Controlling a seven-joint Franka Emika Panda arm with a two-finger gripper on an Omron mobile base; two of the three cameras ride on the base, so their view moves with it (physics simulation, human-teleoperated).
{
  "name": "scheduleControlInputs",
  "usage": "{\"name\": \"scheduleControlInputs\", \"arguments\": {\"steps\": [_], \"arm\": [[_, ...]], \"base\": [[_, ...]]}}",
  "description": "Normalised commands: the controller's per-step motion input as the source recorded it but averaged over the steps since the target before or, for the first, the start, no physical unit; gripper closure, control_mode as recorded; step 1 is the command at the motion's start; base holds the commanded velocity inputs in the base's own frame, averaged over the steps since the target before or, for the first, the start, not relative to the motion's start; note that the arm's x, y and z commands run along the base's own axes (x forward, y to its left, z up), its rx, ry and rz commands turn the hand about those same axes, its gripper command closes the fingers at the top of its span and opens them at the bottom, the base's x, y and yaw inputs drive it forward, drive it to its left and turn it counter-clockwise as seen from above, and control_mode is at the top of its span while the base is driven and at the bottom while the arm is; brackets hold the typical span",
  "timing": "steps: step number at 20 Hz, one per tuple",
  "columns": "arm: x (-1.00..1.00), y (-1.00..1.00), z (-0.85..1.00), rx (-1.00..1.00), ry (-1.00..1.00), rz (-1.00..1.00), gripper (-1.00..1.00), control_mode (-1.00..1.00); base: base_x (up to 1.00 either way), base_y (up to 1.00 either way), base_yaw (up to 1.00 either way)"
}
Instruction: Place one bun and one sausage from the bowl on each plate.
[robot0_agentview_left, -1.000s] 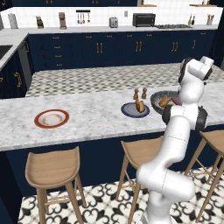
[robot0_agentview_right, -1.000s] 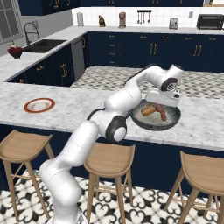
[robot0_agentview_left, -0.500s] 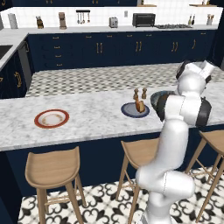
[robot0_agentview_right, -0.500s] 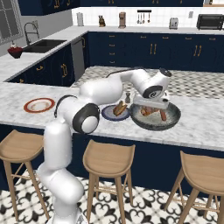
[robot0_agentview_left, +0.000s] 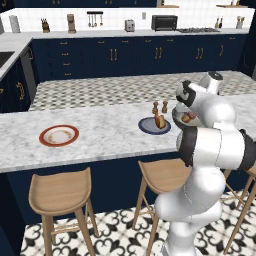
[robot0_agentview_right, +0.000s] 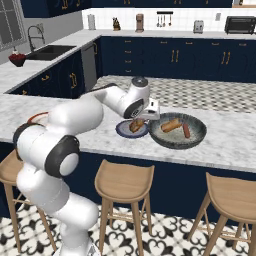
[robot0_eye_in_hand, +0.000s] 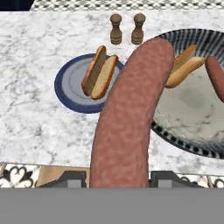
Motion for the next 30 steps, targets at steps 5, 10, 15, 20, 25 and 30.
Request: {"name": "scheduleControlInputs", "arguments": {"steps": [5,10,15,20,25,30], "arm": [[0.03,0.97,0.2,0.0,-0.02,-0.13,1.0,-1.0],[0.18,0.61,0.01,0.0,0.0,-0.08,1.0,-1.0],[0.43,0.16,0.0,0.0,0.0,0.0,1.0,-1.0],[0.42,0.08,-0.14,0.0,0.0,0.0,1.0,-1.0],[0.24,0.06,-0.7,0.0,0.0,0.0,1.0,-1.0],[0.11,0.02,-0.54,0.0,0.0,0.0,1.0,-1.0]], "base": [[0.0,0.0,0.0],[0.0,0.0,0.0],[0.0,0.0,0.0],[0.0,0.0,0.0],[0.0,0.0,0.0],[0.0,0.0,0.0]]}}
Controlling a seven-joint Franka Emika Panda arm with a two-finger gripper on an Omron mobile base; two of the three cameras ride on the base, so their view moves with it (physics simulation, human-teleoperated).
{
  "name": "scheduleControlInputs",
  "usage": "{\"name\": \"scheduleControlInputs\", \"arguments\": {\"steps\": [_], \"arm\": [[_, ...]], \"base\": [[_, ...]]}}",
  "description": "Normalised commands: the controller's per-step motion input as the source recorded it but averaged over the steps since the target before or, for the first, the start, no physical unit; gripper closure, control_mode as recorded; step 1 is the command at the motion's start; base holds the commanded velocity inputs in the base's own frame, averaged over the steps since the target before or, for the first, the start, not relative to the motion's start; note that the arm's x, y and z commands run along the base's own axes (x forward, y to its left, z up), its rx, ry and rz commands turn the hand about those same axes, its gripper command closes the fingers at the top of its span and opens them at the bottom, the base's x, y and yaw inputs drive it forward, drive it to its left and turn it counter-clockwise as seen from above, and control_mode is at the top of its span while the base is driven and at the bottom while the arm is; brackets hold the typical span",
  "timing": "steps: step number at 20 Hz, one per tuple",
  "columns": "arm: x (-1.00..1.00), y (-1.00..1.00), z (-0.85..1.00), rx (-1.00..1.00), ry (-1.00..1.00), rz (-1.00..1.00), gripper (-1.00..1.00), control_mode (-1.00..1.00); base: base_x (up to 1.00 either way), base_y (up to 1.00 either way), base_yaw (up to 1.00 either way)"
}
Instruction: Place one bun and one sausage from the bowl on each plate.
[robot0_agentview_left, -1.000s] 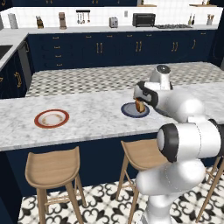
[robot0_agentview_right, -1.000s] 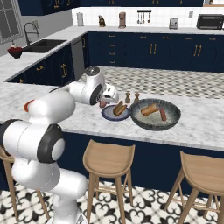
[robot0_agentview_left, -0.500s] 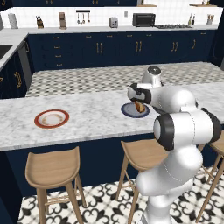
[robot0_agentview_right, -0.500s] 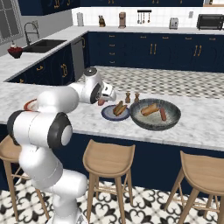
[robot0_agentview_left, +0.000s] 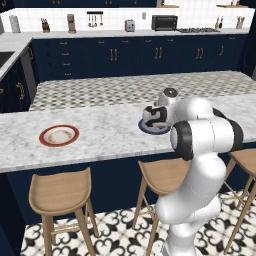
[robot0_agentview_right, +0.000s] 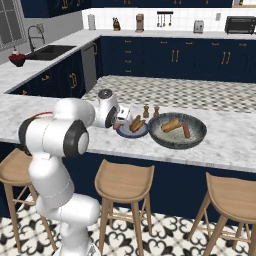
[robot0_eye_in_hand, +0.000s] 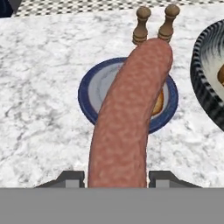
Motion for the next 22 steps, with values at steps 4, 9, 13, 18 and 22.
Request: {"name": "scheduleControlInputs", "arguments": {"steps": [4,9,13,18,22], "arm": [[0.43,0.16,-0.03,0.0,0.0,0.0,1.0,-1.0],[0.56,0.04,-0.02,0.0,0.0,0.0,1.0,-1.0],[0.41,0.0,-0.14,0.0,0.0,0.0,1.0,-1.0],[0.18,-0.07,-0.43,0.0,0.0,0.0,1.0,-1.0],[0.09,-0.15,-0.47,0.0,0.0,0.0,1.0,-1.0]], "base": [[0.0,0.0,0.0],[0.0,0.0,0.0],[0.0,0.0,0.0],[0.0,0.0,0.0],[0.0,0.0,0.0]]}}
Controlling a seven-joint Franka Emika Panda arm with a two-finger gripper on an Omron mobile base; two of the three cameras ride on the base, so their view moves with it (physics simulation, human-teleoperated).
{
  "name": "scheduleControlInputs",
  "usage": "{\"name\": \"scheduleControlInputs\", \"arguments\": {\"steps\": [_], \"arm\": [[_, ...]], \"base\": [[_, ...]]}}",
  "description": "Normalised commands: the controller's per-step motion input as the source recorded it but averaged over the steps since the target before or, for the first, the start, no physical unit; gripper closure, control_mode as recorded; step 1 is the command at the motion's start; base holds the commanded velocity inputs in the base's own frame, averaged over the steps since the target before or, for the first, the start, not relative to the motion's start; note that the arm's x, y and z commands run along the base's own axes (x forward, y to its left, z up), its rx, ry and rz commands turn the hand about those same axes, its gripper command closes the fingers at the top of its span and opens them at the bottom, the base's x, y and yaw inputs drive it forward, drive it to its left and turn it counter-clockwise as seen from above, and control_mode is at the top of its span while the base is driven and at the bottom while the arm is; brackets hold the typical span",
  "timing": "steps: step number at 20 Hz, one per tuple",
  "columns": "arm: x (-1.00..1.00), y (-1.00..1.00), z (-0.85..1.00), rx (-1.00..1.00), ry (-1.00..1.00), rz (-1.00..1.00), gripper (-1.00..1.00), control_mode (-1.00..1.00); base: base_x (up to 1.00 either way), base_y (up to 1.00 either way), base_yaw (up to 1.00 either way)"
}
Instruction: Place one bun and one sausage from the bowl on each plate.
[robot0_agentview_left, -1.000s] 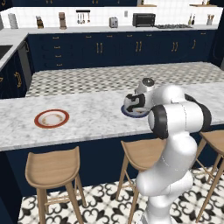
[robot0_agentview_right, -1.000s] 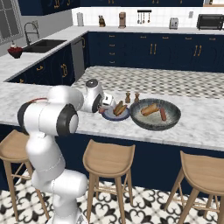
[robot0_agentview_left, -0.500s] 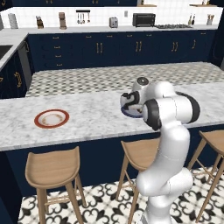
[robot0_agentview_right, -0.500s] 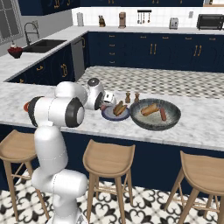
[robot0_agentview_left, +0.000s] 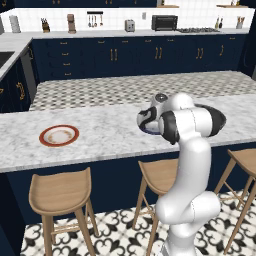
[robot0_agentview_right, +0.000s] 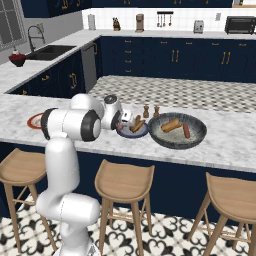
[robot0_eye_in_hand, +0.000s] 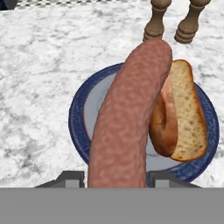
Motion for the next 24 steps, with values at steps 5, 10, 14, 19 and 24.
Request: {"name": "scheduleControlInputs", "arguments": {"steps": [5,10,14,19,24], "arm": [[0.09,-0.09,-0.39,0.0,0.0,0.0,1.0,-1.0],[0.32,0.0,-0.01,0.0,0.0,-0.01,1.0,-1.0],[0.29,0.0,0.0,0.0,0.04,0.0,1.0,-1.0],[0.0,0.0,0.0,0.0,0.0,0.0,1.0,-1.0],[0.0,0.0,0.0,0.0,0.0,0.0,-1.0,-1.0]], "base": [[0.0,0.0,0.0],[0.0,0.0,0.0],[0.0,0.0,0.0],[0.0,0.0,0.0],[0.0,0.0,0.0]]}}
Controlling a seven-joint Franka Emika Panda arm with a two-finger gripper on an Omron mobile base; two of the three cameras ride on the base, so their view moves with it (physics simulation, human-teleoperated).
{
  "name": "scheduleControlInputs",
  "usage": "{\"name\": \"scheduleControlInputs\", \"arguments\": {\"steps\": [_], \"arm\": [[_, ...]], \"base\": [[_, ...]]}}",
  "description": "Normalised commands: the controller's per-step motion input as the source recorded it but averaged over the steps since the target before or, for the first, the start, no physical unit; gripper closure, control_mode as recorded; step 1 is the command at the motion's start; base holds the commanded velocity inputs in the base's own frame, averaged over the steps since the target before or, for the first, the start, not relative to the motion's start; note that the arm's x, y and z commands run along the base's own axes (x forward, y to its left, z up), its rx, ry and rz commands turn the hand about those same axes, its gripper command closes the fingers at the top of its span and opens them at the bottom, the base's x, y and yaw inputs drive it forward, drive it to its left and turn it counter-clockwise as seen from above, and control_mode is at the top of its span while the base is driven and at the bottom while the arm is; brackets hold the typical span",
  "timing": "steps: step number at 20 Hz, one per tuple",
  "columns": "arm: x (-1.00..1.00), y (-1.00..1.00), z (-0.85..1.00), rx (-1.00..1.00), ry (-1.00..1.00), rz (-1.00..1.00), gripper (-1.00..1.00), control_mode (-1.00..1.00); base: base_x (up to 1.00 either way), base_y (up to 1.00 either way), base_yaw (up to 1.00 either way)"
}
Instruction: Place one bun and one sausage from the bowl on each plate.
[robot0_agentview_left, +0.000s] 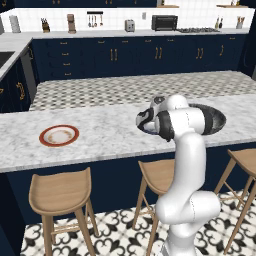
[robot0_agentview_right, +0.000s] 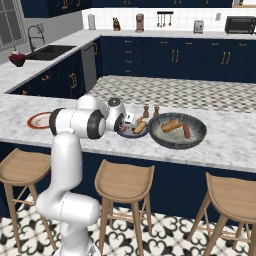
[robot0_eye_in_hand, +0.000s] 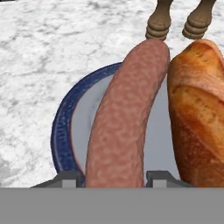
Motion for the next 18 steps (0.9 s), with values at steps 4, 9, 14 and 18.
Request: {"name": "scheduleControlInputs", "arguments": {"steps": [4,9,14,18], "arm": [[0.0,0.0,0.0,0.0,0.0,0.0,-1.0,-1.0],[0.0,0.0,0.0,0.0,0.0,0.0,-1.0,-1.0],[-0.46,-0.01,0.22,0.0,0.0,0.0,-1.0,-1.0],[-0.68,0.0,0.39,0.0,0.01,-0.04,-1.0,-1.0]], "base": [[0.0,0.0,0.0],[0.0,0.0,0.0],[0.0,0.0,0.0],[0.0,0.0,0.0]]}}
